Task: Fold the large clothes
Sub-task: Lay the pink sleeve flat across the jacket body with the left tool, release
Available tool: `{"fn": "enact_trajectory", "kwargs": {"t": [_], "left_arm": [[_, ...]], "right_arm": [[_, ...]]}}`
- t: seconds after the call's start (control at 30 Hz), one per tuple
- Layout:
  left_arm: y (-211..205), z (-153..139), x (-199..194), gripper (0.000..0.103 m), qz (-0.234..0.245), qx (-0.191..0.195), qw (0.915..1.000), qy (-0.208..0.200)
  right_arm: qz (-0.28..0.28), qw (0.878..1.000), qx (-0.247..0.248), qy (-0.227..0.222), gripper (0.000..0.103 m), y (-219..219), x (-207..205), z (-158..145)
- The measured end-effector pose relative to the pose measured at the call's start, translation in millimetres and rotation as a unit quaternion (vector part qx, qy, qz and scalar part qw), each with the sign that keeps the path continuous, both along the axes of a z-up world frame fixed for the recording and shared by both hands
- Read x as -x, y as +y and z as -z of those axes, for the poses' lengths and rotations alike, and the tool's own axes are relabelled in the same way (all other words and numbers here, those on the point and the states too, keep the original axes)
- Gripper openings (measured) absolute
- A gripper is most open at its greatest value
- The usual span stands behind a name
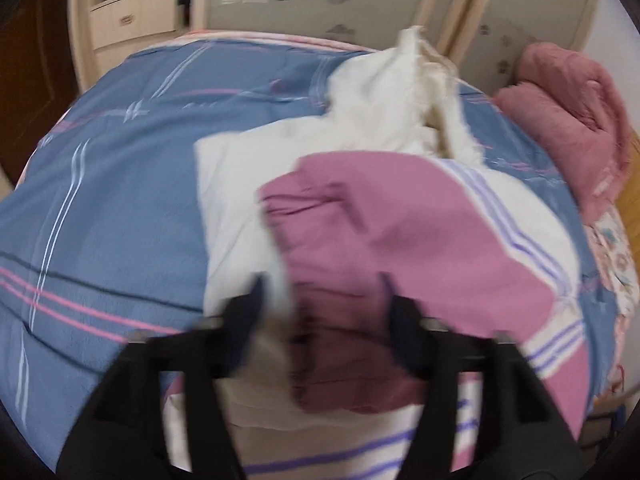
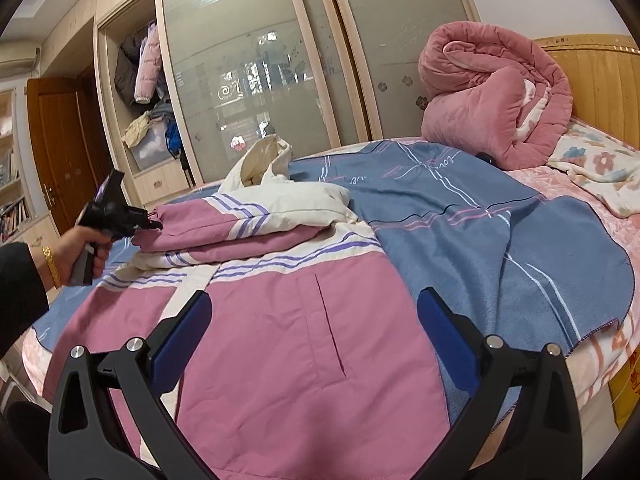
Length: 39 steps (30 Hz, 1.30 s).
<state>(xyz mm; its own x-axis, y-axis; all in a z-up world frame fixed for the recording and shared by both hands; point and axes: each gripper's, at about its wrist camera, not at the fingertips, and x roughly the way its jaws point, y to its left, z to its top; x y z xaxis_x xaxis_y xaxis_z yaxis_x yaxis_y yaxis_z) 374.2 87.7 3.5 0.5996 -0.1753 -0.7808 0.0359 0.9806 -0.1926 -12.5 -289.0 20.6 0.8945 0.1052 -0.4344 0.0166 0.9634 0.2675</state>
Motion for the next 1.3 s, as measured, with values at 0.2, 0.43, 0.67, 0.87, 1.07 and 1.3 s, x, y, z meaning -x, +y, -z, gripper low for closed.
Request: {"fn": "enact_trajectory", "kwargs": {"t": [0.2,0.43,0.67,0.87,1.07,1.3], "left_arm": [[29,2,19,0.101,-0.047,0.027,0.9984,-0.014],[3,-52,146,0.101,-0.016,-0.033,0.9943,-0.100],[-37,-39,311,0.101,-0.041,-0.109,0.9775,-0.176],[-47,2,334,0.101,-0.033,-0.097,0.9821,-0.158],[-55,5,335,0.101,-0.026,-0.122,0.9766,-0.175],[-62,7,337,0.101,-0.017,-0.129,0.9761,-0.174]], "right_arm": [[0.000,1.000,0.005,0.001,0.102,0,-3,1],[-0.012,1.000,0.012,-0.007,0.102,8,-1,-2],[-0.028,0.999,0.037,-0.018,0.102,22,6,-5],[-0.035,0.998,0.056,-0.017,0.102,32,9,-4],[-0.045,0.996,0.075,-0.013,0.102,44,10,0],[-0.043,0.996,0.084,-0.008,0.102,49,10,2]]}}
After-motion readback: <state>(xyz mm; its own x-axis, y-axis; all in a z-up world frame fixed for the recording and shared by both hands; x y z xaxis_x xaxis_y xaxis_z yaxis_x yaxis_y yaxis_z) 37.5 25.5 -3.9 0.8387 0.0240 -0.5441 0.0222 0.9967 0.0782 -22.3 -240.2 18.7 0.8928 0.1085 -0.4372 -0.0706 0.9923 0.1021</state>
